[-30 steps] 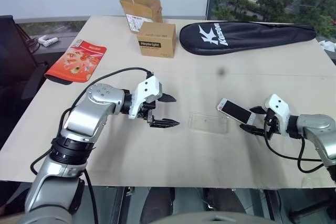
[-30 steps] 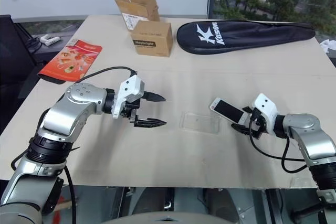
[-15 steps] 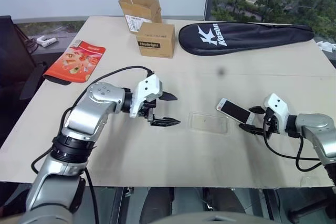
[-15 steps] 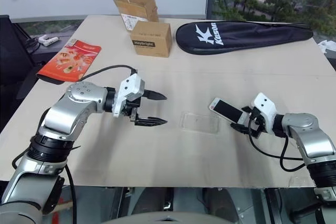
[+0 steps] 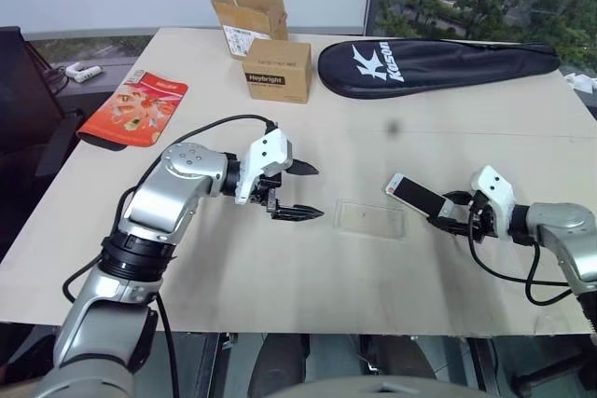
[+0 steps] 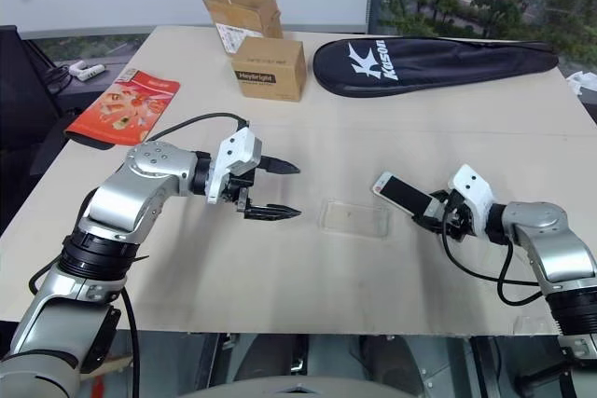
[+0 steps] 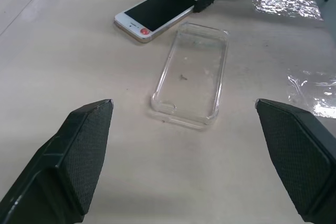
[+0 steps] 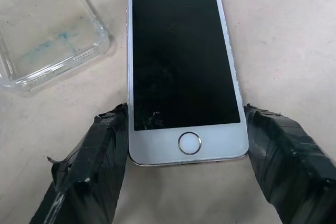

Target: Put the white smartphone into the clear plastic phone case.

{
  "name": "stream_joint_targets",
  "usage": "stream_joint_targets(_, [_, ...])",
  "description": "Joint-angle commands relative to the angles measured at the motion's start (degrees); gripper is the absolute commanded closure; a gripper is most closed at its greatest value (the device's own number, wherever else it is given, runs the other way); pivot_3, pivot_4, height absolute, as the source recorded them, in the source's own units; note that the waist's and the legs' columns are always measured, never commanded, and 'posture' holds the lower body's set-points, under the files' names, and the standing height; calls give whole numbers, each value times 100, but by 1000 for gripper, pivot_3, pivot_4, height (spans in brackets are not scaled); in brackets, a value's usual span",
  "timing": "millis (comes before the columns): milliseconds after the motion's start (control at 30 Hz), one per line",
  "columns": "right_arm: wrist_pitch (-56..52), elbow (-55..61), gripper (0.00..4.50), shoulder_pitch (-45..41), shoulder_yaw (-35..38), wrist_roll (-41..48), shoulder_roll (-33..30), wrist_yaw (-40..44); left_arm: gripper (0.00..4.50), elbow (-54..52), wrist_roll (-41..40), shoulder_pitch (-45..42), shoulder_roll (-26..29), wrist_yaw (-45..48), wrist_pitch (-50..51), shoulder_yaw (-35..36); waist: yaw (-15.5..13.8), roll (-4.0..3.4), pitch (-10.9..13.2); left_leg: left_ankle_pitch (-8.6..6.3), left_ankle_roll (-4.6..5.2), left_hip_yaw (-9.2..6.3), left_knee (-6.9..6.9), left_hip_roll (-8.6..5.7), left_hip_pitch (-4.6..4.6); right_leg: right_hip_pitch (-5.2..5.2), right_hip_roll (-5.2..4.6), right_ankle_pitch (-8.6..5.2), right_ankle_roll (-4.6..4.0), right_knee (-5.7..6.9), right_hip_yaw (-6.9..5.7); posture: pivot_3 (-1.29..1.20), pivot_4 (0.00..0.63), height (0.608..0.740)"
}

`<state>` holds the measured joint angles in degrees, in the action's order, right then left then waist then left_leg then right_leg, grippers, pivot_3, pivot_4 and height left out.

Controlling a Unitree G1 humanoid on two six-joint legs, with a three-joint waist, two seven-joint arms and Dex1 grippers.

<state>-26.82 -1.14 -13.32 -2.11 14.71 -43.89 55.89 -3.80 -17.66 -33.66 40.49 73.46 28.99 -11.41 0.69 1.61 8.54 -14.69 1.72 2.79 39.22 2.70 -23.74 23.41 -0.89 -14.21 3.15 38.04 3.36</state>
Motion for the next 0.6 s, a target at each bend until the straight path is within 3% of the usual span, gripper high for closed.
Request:
stream_joint_targets(33, [-99,-86,1576,124,-177,-31,35,125,0,-27,10,-152,-9,-17,-128,27,-2,0,0,0,0,0,0,0,0,0,0,0,0,0,0,0,150,732])
stream_joint_targets(367, [-267,786,1577,-177,311,423,-197,267,0,241,60,-377,-160,31,-323,-12,-2,-25,18,0,0,-1,0,-1,-7,4,-1,0,1,-1,3,0,150,732])
stream_joint_targets(600, [-631,1646,1577,-476,5,597,-474,591,0,1153,229,-1111,-471,327,-820,-200,-24,-42,31,0,0,0,-1,-2,-18,20,0,0,1,-2,7,0,150,732])
